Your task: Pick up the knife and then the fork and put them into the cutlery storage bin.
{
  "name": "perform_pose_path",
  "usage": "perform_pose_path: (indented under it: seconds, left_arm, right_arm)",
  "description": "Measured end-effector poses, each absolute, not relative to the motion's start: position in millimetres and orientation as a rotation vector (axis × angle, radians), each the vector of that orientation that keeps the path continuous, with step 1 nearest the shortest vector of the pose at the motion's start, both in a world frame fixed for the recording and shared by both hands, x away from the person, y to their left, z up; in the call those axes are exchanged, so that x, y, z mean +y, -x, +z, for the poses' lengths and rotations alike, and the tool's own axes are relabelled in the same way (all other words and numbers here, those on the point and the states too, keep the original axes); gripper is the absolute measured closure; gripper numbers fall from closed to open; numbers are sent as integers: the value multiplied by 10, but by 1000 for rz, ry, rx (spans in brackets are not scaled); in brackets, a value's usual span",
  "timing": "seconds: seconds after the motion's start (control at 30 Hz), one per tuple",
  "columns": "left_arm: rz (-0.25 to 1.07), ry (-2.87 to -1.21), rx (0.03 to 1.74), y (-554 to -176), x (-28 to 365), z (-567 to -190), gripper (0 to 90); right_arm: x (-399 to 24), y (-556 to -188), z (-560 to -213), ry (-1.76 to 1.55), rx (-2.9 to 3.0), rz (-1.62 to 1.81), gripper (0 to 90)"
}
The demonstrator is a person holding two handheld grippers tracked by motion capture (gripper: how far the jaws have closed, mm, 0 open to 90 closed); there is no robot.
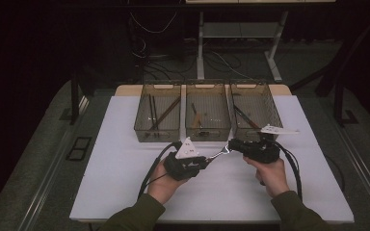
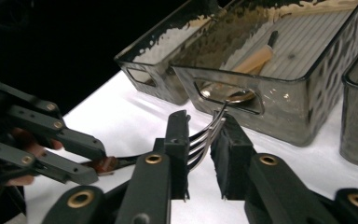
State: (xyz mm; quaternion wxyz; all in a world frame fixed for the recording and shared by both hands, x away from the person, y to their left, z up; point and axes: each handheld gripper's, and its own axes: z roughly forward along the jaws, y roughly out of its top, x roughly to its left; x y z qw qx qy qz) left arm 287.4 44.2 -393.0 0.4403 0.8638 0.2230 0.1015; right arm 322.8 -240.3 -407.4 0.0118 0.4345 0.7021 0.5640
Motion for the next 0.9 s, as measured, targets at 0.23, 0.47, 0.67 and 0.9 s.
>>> perform_pose_path:
  seconds: [0.23,0.47,0.67,0.9]
  left_arm:
    - [234,-2150,550,-2871,406,-3970,763]
    - [123,-2112,554,-2894,398,-4034,739]
    - [90,-2099,506,-2903,485,-4062,642]
    - [105,-2060,479,-2889,794,-4121,477]
  right_arm:
    - [-2401,-3186,-3981,-1321,2152,1785,839]
    - [-2375,-3155,-3922,-1290,2127,1808,867]
    - [-2423,-3125,-3819,-1261,2100,1813,868]
    - [-2612,-3107,-3755,-1252,2072,1758,867]
